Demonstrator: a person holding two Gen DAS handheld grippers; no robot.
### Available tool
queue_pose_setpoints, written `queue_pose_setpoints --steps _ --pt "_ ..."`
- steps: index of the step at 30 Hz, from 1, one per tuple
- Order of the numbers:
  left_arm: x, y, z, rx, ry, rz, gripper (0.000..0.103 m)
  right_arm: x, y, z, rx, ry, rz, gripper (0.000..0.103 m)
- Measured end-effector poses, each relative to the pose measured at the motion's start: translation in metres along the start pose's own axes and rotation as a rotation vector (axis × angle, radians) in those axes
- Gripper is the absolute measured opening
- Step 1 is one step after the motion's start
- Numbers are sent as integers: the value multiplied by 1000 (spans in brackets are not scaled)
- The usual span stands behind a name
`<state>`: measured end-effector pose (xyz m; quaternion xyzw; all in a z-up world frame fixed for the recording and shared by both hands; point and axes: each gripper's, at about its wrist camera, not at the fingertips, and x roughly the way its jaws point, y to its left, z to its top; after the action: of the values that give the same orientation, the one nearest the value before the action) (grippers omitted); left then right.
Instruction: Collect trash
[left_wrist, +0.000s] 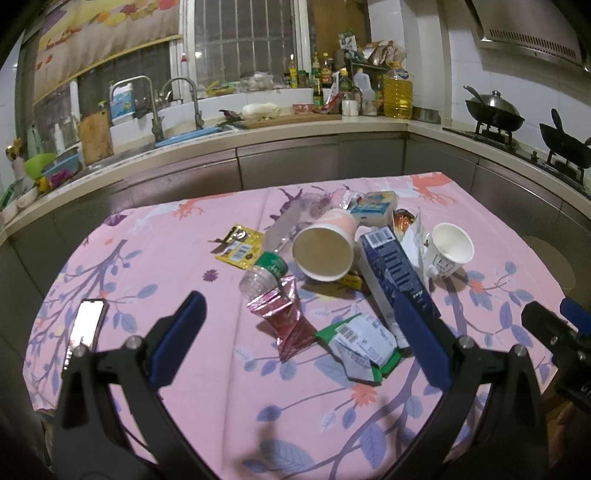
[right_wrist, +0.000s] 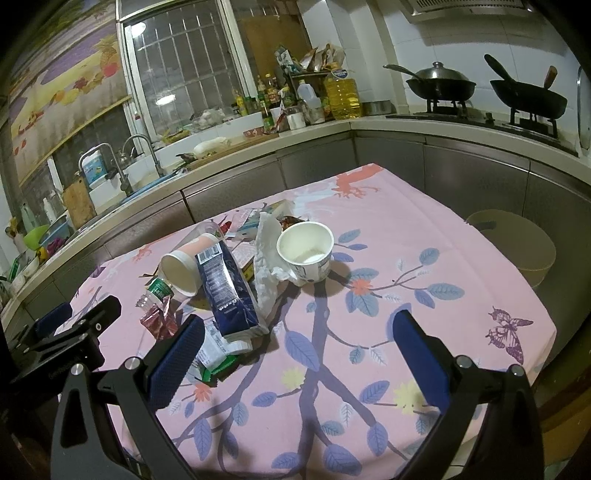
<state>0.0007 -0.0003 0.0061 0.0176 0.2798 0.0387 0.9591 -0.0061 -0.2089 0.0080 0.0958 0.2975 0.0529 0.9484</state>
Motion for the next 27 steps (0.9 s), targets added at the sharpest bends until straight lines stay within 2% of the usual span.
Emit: queue_pose_setpoints --steps 27 --pt "1 -4 -4 -3 11 3 98 1 5 -1 -3 4 3 98"
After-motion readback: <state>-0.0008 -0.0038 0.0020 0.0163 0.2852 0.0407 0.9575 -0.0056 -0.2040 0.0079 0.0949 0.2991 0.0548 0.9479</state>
